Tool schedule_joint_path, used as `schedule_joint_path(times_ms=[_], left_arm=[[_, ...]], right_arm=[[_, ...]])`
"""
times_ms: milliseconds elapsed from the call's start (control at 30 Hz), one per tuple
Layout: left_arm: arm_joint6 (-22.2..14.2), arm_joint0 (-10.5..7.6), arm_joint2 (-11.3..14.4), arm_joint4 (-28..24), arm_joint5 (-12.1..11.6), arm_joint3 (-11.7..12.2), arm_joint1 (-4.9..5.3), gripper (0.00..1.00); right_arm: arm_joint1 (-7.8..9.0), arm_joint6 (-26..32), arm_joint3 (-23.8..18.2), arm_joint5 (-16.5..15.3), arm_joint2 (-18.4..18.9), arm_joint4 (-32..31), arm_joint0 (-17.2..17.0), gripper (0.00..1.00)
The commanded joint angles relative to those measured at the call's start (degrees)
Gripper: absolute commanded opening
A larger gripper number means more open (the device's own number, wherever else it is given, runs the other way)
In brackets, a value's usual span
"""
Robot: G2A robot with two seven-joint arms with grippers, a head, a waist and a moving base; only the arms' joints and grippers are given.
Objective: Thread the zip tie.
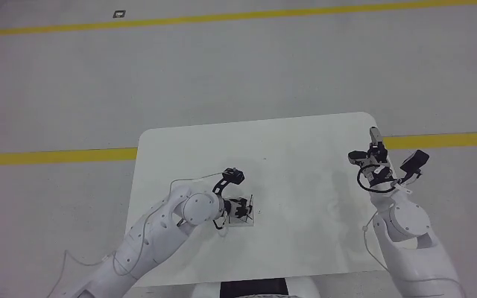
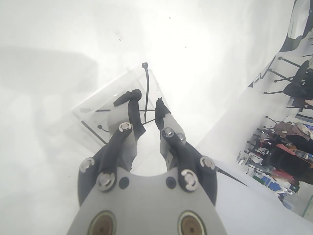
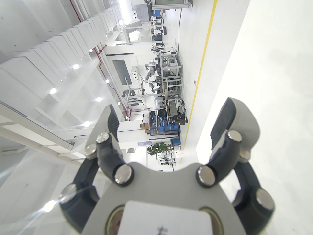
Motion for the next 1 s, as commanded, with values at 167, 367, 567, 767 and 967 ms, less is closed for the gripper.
schedule_joint_path(times_ms=[167, 367, 567, 767, 967], left_arm=[[-0.4, -0.63, 0.7, -0.8, -0.5, 1.1, -0.07, 0.18], [-0.5, -1.23, 1.5, -1.3, -0.5, 2.0, -0.22, 0.20], [-0.4, -1.75, 2.2, -1.6, -0.3, 2.3, -0.34, 0.21], [-0.1, -2.43, 3.4, -1.9, -0.4, 3.0, -0.66, 0.22], [0.3, -2.98, 4.0, -2.5, -0.6, 3.7, -0.86, 0.16]], right_arm=[[0.00, 0.0, 0.0, 0.0, 0.0, 0.0, 0.0, 1.00], [0.00, 0.0, 0.0, 0.0, 0.0, 0.0, 0.0, 1.00], [0.00, 0.0, 0.0, 0.0, 0.0, 0.0, 0.0, 1.00], [0.00, 0.0, 0.0, 0.0, 0.0, 0.0, 0.0, 1.00], [0.00, 0.0, 0.0, 0.0, 0.0, 0.0, 0.0, 1.00]])
